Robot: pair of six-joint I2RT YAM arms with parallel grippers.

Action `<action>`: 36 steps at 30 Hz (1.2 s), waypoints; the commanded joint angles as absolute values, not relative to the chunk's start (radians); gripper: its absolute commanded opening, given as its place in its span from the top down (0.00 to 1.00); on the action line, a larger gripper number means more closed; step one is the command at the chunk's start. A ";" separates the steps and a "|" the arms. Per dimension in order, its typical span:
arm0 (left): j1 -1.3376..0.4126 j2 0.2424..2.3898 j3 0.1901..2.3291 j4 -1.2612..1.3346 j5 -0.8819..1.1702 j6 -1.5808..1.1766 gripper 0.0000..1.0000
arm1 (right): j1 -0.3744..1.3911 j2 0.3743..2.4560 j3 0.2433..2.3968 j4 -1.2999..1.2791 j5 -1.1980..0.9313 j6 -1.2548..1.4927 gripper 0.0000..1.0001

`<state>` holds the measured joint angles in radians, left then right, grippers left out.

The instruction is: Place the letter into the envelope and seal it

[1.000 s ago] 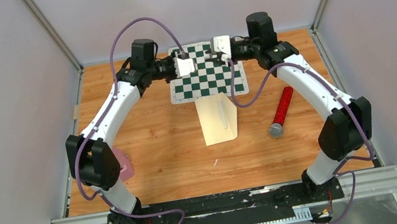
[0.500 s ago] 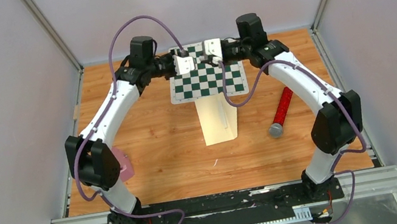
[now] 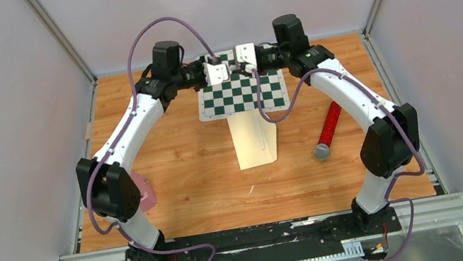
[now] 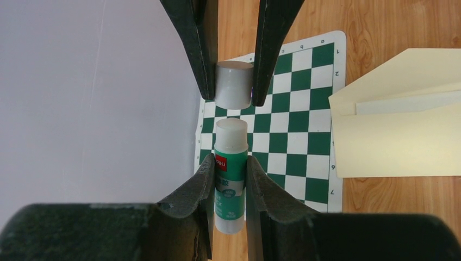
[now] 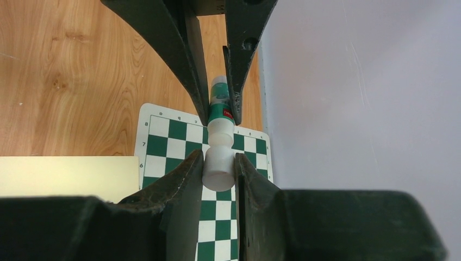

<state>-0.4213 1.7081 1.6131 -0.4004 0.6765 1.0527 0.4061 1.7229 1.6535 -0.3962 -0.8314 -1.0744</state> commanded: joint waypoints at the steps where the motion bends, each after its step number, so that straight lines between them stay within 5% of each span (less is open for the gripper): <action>1: -0.428 1.680 1.654 -0.355 0.704 1.016 1.00 | 0.418 1.738 1.702 -0.393 -0.863 -1.058 1.00; 36: -0.429 1.686 1.662 -0.345 0.747 0.942 1.00 | 0.421 1.760 1.694 -0.267 -0.840 -0.920 1.00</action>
<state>-0.4221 1.7077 1.6138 -0.3630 0.6838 0.9516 0.4137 1.7607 1.6829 -0.3302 -0.8276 -0.9356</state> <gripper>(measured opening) 0.282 0.262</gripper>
